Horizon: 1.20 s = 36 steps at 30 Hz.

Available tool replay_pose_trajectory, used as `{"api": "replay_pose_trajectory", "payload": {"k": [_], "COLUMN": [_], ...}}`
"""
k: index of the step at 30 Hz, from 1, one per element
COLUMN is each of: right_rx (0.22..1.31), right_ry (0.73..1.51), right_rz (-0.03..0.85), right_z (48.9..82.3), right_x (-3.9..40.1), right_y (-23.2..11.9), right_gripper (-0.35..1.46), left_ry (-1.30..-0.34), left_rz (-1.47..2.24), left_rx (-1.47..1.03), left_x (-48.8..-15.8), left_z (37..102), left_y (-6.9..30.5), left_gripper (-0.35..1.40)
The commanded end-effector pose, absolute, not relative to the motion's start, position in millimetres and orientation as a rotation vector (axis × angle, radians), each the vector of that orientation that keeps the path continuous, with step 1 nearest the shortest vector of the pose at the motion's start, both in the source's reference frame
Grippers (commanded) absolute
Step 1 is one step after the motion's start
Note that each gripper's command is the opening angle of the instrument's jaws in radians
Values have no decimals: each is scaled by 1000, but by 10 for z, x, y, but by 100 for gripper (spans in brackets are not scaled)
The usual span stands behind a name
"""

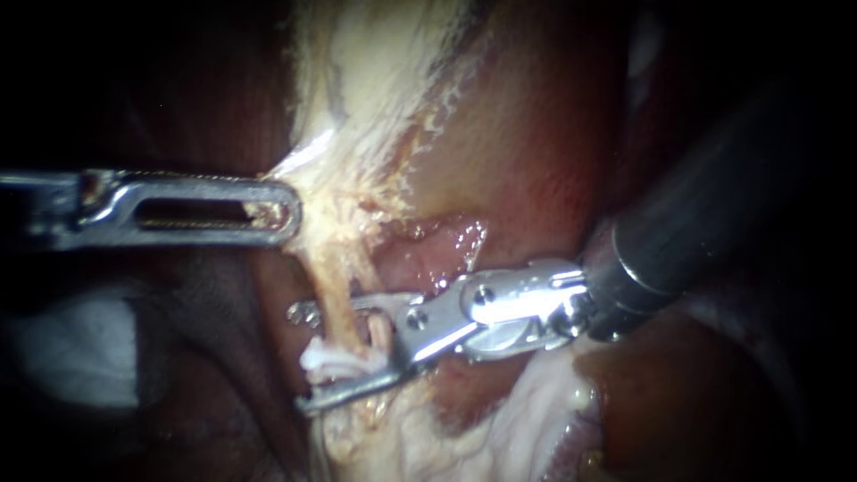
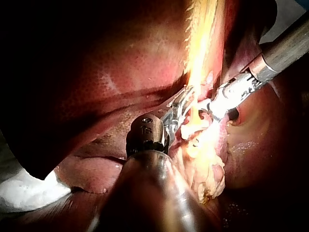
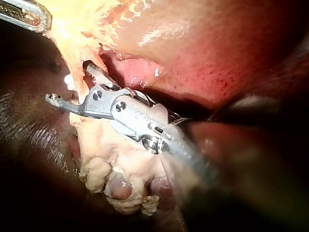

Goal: Going back second clip left tube

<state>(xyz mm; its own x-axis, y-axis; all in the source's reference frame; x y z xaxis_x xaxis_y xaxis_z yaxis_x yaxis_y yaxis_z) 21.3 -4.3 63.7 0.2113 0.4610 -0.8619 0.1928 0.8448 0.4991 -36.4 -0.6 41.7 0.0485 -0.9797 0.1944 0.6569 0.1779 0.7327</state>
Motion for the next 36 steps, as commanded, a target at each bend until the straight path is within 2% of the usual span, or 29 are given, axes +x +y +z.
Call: {"api": "replay_pose_trajectory", "payload": {"k": [1,7,18,28,36], "right_rx": [583,544,444,403,400], "right_ry": [1368,1374,1381,1404,1401], "right_rz": [197,160,108,110,116], "right_z": [635,627,586,544,535], "right_x": [206,150,70,33,19], "right_y": [-44,-46,-14,6,11], "right_gripper": [60,60,60,60,60], "left_ry": [-774,-774,-775,-775,-777], "left_rz": [-1336,-1336,-1335,-1334,-1334], "left_rx": [525,525,525,525,519], "left_x": [-363,-362,-362,-361,-365], "left_z": [417,417,419,423,436], "left_y": [-7,-6,-6,-4,-6], "left_gripper": [-35,-35,-35,-35,-35]}}
